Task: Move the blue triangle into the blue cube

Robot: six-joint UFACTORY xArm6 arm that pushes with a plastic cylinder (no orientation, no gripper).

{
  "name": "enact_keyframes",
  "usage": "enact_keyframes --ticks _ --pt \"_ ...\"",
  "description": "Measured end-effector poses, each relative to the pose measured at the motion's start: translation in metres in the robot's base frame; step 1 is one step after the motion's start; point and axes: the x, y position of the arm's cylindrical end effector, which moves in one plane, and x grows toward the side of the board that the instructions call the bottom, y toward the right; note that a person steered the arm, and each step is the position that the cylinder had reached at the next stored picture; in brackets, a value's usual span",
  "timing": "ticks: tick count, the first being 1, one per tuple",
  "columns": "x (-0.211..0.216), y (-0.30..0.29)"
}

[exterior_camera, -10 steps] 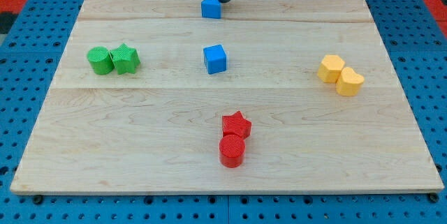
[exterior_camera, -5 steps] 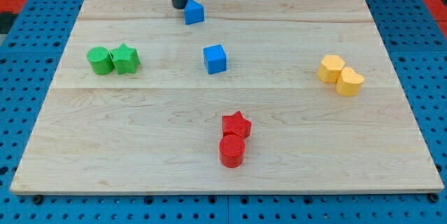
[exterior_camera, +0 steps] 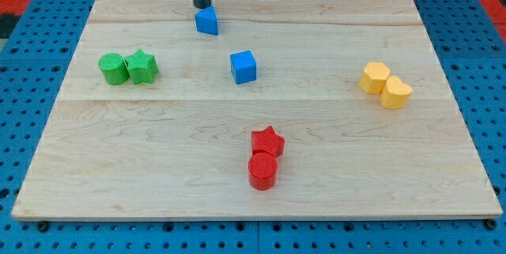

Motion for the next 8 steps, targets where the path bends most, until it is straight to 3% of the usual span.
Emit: enact_keyframes --ticks 2,5,7,8 --pt "0.039 0.044" --pt "0.044 0.02" --pt "0.099 0.023" --pt "0.068 0.007"
